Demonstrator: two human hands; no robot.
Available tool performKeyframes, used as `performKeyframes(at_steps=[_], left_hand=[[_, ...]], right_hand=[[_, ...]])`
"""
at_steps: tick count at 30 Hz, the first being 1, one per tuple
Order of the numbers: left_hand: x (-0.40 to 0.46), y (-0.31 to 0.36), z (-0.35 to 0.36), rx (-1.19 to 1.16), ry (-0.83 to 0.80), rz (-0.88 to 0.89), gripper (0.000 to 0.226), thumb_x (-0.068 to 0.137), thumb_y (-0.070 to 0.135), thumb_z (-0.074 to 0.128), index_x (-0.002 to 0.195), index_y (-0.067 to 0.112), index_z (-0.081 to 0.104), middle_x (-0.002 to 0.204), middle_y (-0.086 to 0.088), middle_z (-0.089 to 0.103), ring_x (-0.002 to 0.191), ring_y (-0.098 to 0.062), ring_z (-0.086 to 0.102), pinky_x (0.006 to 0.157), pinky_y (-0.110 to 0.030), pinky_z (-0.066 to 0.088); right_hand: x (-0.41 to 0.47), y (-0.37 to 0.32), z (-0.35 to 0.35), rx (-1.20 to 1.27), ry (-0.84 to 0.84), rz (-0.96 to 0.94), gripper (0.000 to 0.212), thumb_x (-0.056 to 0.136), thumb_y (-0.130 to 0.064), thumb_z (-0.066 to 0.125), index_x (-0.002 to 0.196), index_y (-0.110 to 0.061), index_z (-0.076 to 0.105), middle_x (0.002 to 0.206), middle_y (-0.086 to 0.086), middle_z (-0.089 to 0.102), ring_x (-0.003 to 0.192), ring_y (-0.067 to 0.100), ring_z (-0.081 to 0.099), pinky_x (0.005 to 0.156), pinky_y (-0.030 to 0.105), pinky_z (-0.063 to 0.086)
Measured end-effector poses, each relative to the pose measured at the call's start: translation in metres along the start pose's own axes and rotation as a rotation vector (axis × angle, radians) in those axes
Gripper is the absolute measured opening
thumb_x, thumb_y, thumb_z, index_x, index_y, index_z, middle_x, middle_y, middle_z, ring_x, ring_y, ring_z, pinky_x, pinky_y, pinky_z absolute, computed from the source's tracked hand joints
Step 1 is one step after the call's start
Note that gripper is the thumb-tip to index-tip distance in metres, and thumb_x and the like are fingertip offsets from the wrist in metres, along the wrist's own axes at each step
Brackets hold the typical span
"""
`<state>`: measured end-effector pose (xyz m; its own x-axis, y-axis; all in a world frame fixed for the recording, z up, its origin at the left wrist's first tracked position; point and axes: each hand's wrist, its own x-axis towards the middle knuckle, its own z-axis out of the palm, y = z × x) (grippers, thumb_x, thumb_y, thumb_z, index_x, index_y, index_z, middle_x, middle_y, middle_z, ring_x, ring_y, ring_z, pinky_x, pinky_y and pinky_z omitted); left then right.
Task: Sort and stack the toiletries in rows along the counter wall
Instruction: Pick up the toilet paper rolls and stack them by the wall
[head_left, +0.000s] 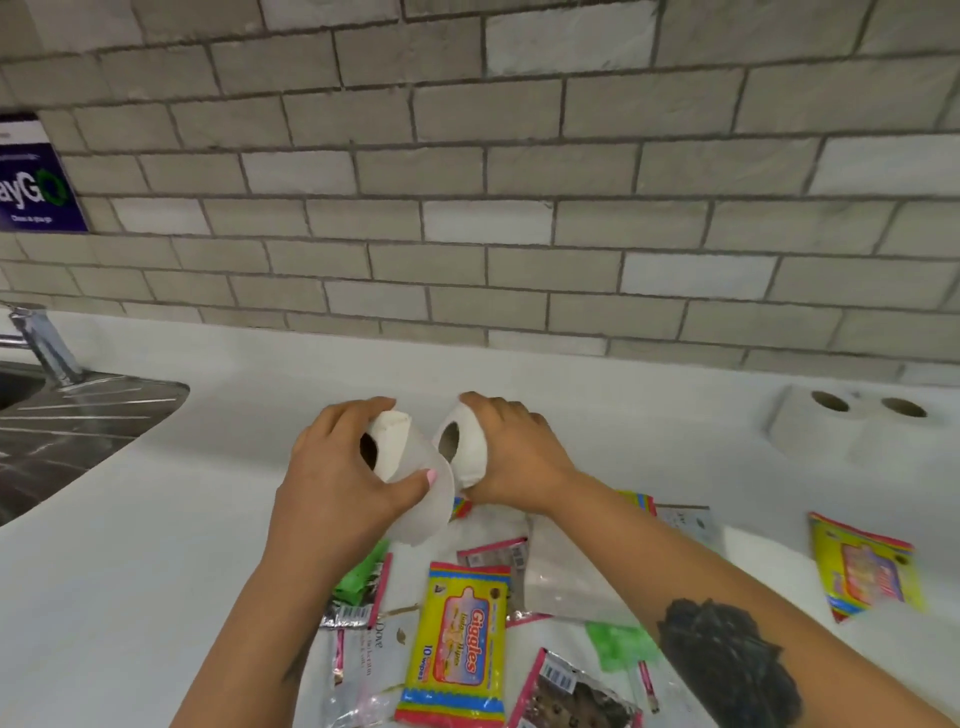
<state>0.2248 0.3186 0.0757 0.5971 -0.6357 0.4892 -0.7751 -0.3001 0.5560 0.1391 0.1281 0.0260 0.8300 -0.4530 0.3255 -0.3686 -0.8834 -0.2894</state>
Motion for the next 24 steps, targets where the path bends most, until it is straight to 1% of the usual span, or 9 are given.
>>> performKeyframes(at_steps=[2, 3, 6, 9, 11, 13, 16, 20, 24], left_hand=[[0.008, 0.017, 0.011, -0.025, 0.008, 0.027, 0.070, 0.060, 0.038, 0.082, 0.123, 0.031, 0.053, 0.110, 0.016, 0.046, 0.106, -0.016, 0.051, 0.083, -0.032, 0.047], [0.012, 0.025, 0.016, -0.038, 0.011, 0.040, 0.070, 0.060, 0.038, 0.082, 0.123, 0.031, 0.053, 0.111, 0.014, 0.047, 0.107, -0.017, 0.051, 0.084, -0.032, 0.047], [0.024, 0.050, 0.035, -0.083, 0.015, 0.075, 0.070, 0.060, 0.037, 0.082, 0.123, 0.029, 0.053, 0.116, 0.010, 0.050, 0.107, -0.019, 0.052, 0.087, -0.035, 0.049], [0.034, 0.078, 0.056, -0.107, 0.011, 0.104, 0.068, 0.060, 0.038, 0.082, 0.121, 0.032, 0.053, 0.116, 0.011, 0.050, 0.108, -0.019, 0.052, 0.088, -0.039, 0.049], [0.039, 0.096, 0.070, -0.121, 0.005, 0.125, 0.067, 0.060, 0.038, 0.082, 0.120, 0.034, 0.053, 0.114, 0.013, 0.050, 0.108, -0.019, 0.052, 0.087, -0.036, 0.047], [0.041, 0.114, 0.086, -0.137, -0.004, 0.149, 0.067, 0.060, 0.037, 0.082, 0.120, 0.033, 0.053, 0.112, 0.014, 0.049, 0.107, -0.019, 0.052, 0.086, -0.033, 0.045], [0.044, 0.141, 0.109, -0.153, -0.028, 0.182, 0.067, 0.060, 0.037, 0.082, 0.120, 0.033, 0.054, 0.113, 0.012, 0.051, 0.105, -0.020, 0.052, 0.086, -0.033, 0.046], [0.046, 0.177, 0.142, -0.172, -0.047, 0.226, 0.067, 0.058, 0.038, 0.082, 0.120, 0.032, 0.055, 0.109, 0.012, 0.051, 0.100, -0.019, 0.053, 0.082, -0.031, 0.045], [0.046, 0.205, 0.172, -0.205, -0.083, 0.252, 0.068, 0.057, 0.040, 0.082, 0.119, 0.033, 0.055, 0.110, 0.016, 0.049, 0.101, -0.018, 0.053, 0.083, -0.032, 0.048]], right_hand=[[-0.003, 0.018, -0.016, -0.011, 0.080, 0.060, 0.086, 0.053, -0.043, 0.074, 0.128, -0.030, 0.034, 0.115, -0.005, 0.053, 0.104, 0.023, 0.051, 0.078, 0.032, 0.038], [-0.006, 0.027, -0.023, -0.012, 0.108, 0.086, 0.087, 0.053, -0.043, 0.073, 0.130, -0.030, 0.034, 0.117, -0.004, 0.052, 0.105, 0.023, 0.051, 0.079, 0.032, 0.038], [-0.017, 0.055, -0.048, 0.011, 0.168, 0.152, 0.097, 0.058, -0.042, 0.075, 0.141, -0.027, 0.026, 0.131, 0.001, 0.046, 0.118, 0.025, 0.043, 0.093, 0.036, 0.038], [-0.030, 0.083, -0.071, 0.054, 0.210, 0.218, 0.102, 0.060, -0.045, 0.076, 0.143, -0.026, 0.021, 0.137, 0.000, 0.042, 0.125, 0.022, 0.038, 0.099, 0.037, 0.038], [-0.038, 0.103, -0.083, 0.105, 0.240, 0.267, 0.100, 0.055, -0.050, 0.076, 0.139, -0.028, 0.027, 0.132, -0.004, 0.045, 0.121, 0.021, 0.043, 0.095, 0.039, 0.043], [-0.048, 0.124, -0.097, 0.174, 0.292, 0.312, 0.093, 0.048, -0.053, 0.077, 0.129, -0.031, 0.035, 0.121, -0.009, 0.051, 0.111, 0.018, 0.051, 0.086, 0.039, 0.048], [-0.068, 0.157, -0.121, 0.261, 0.378, 0.366, 0.082, 0.047, -0.046, 0.082, 0.117, -0.032, 0.041, 0.110, -0.012, 0.053, 0.102, 0.014, 0.054, 0.080, 0.036, 0.052], [-0.100, 0.210, -0.143, 0.368, 0.508, 0.442, 0.087, 0.048, -0.040, 0.085, 0.121, -0.029, 0.040, 0.116, -0.010, 0.053, 0.108, 0.015, 0.052, 0.086, 0.035, 0.050], [-0.135, 0.260, -0.158, 0.406, 0.597, 0.523, 0.078, 0.051, -0.026, 0.089, 0.115, -0.029, 0.044, 0.114, -0.008, 0.055, 0.106, 0.013, 0.055, 0.083, 0.026, 0.046]])
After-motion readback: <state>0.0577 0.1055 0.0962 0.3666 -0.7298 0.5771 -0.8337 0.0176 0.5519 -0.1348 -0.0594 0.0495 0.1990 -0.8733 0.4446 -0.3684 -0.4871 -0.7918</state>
